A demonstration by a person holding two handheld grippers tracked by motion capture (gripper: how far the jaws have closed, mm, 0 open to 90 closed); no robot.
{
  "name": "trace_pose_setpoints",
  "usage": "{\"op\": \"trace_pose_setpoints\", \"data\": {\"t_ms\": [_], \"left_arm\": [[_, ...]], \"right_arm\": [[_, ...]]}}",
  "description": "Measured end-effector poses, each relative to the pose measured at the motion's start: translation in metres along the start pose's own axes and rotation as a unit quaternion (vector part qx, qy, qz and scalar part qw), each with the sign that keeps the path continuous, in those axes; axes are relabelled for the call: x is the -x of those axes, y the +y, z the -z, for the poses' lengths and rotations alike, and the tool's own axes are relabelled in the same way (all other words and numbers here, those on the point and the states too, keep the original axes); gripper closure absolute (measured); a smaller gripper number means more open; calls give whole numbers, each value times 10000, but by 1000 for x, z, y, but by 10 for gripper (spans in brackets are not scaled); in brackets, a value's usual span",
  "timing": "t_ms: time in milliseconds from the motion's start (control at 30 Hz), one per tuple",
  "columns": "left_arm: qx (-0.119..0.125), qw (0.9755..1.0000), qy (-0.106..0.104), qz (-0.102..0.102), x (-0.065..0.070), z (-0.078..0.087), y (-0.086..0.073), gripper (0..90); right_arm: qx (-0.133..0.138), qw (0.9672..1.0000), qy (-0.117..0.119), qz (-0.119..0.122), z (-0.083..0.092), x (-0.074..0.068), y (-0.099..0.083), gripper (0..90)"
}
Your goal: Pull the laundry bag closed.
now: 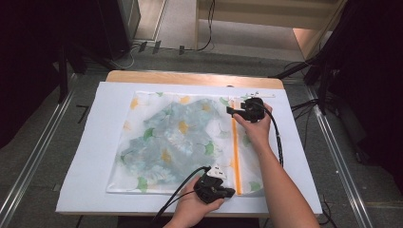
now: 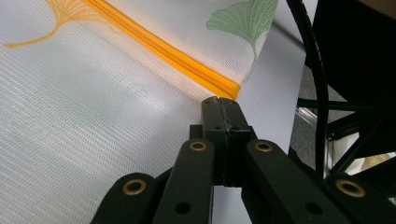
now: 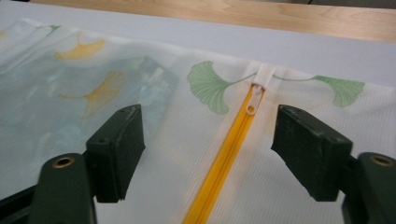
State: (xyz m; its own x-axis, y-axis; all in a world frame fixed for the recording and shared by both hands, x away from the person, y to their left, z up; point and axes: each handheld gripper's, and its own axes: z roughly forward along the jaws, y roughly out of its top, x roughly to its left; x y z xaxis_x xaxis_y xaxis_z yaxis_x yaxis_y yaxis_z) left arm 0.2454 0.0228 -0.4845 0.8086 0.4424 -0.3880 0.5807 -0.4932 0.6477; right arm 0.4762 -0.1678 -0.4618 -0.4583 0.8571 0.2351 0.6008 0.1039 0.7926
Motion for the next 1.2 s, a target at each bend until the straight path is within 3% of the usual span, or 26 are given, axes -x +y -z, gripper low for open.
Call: {"op": "trace_pose_setpoints", "data": {"t_ms": [100, 233, 400, 433, 567, 667, 800, 967, 1067, 1200], "left_arm": [[11, 10000, -19, 26, 0, 0, 0, 900], [8, 10000, -19, 31, 0, 1, -1, 900], [83, 9999, -71, -42, 1, 2, -1, 900], [85, 9999, -85, -30, 1, 2, -1, 839], [219, 9996, -170, -18, 1, 5, -3, 782], [379, 9992, -70, -124, 4, 7, -5, 754], [476, 9988, 64, -93, 4, 9, -5, 635], [542, 9980, 123, -297, 9, 10, -7, 535], [644, 9975, 176, -246, 7, 12, -7, 427], [881, 9952, 286, -299, 8, 16, -9, 339]], "right_arm": [[-9, 9999, 73, 83, 7, -4, -7, 157], [46, 9999, -2, 142, 18, -11, -18, 138], [154, 9998, 105, 92, 36, -15, -30, 133], [161, 9998, 103, 114, 39, -16, -33, 133], [180, 9996, 132, 149, 50, -19, -43, 133], [137, 9997, 128, 157, 57, -22, -53, 133], [91, 9998, 137, 148, 66, -25, -66, 133], [152, 9997, 156, 77, 80, -27, -79, 132], [209, 9997, 155, 25, 90, -27, -85, 132], [214, 9996, 168, 60, 99, -28, -93, 127]]}}
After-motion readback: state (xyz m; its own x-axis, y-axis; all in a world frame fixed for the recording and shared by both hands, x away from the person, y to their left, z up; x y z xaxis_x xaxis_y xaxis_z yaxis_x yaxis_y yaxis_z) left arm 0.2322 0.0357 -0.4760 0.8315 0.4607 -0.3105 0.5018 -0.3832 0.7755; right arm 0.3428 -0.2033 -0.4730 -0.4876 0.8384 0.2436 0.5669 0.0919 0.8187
